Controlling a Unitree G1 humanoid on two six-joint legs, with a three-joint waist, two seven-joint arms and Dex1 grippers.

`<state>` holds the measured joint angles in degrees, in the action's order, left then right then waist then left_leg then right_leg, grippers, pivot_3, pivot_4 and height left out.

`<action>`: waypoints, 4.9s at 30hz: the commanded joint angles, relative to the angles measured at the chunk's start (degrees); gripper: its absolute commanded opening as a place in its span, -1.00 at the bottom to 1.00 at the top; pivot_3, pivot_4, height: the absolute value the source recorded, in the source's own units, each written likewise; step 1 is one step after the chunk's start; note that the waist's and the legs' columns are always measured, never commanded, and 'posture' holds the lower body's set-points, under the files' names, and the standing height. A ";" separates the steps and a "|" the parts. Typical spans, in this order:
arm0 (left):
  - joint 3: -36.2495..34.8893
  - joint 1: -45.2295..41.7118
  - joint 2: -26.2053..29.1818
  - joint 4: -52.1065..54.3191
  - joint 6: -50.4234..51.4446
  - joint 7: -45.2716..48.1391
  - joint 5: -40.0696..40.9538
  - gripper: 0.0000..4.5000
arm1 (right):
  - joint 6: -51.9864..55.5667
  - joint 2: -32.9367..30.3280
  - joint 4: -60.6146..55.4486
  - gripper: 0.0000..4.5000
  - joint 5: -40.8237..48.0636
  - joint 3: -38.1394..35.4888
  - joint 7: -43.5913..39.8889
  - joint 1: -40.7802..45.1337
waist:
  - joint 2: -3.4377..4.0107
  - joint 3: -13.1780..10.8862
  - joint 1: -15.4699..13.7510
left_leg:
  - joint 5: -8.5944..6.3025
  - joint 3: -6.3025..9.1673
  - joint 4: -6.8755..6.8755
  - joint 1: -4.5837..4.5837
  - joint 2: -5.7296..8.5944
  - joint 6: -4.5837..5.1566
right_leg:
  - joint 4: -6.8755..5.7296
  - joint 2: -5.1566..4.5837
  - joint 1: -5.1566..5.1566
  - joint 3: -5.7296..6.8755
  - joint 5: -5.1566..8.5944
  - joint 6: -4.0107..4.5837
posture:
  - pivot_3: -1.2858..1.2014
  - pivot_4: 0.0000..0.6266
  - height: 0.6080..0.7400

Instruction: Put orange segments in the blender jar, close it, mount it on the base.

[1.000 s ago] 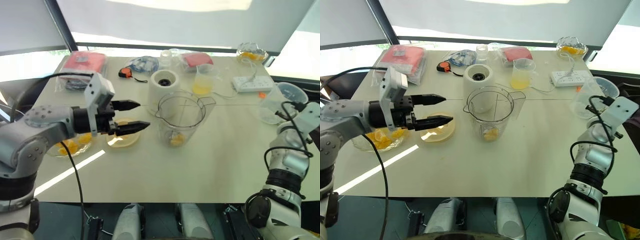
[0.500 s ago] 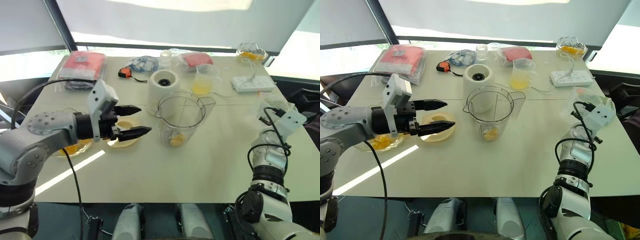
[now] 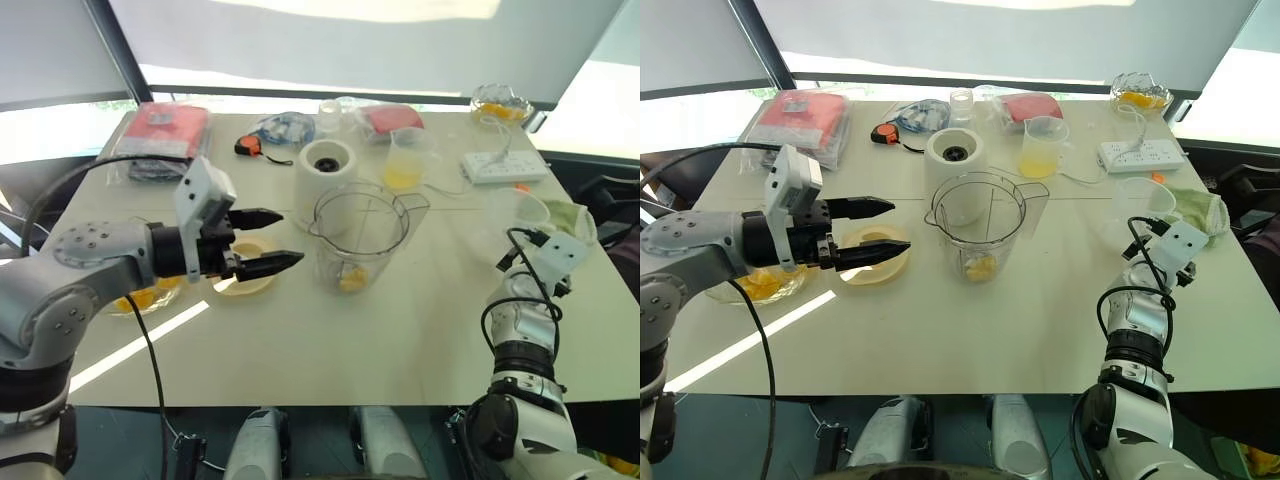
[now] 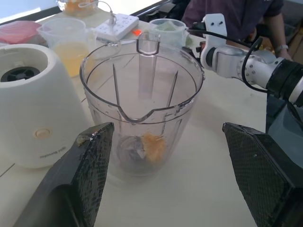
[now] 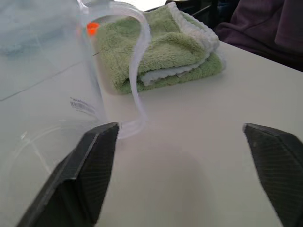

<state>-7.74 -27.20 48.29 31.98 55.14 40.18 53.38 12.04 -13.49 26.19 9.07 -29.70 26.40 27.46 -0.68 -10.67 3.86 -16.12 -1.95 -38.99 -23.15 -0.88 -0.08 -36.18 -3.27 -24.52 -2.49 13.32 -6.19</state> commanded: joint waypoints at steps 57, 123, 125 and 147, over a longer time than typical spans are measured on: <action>37.38 -43.61 -20.41 -109.88 -83.81 25.89 -80.96 0.70 | 24.56 -23.76 -72.05 0.99 46.66 -6.78 -50.64 -55.12 | -0.65 0.14 -3.33 | -0.19 -0.14 -0.19 -0.24 -0.04 0.31 | 0.17 0.04 -0.04 0.00 0.03 -0.04 | 0.03 -0.52 1.00; 46.15 -80.99 -35.60 -108.54 -72.81 52.32 -56.56 -0.89 | 14.87 -9.68 -62.62 1.00 26.76 12.02 -43.95 -43.37 | -0.98 0.60 -3.22 | -0.31 0.18 -0.23 -0.31 -0.05 0.52 | 0.09 0.29 -0.11 -0.03 0.20 0.03 | 0.03 -0.52 1.00; 46.64 -81.17 -36.38 -108.51 -72.44 52.32 -55.80 -0.89 | 14.18 -8.57 -62.48 1.00 25.54 13.19 -43.75 -43.82 | -0.97 0.60 -3.22 | -0.31 0.17 -0.23 -0.32 -0.04 0.52 | 0.10 0.29 -0.11 -0.05 0.20 0.03 | 0.03 -0.52 1.00; 57.80 -79.20 -42.53 -109.87 -72.07 52.32 -55.88 -0.89 | 9.43 -0.52 -59.31 1.00 17.44 20.25 -40.57 -41.08 | -0.94 0.58 -3.22 | -0.31 0.20 -0.24 -0.32 -0.04 0.52 | 0.11 0.31 -0.11 -0.06 0.22 0.08 | 0.03 -0.52 1.00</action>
<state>48.92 -106.07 5.70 -77.80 -15.62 92.32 -1.92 23.15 -14.46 -32.13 27.15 -9.29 -14.62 -13.65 -1.62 -10.09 0.64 -16.43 -1.75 -39.23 -23.47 -0.92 0.44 -36.07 -2.97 -24.63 -2.55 13.55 -6.11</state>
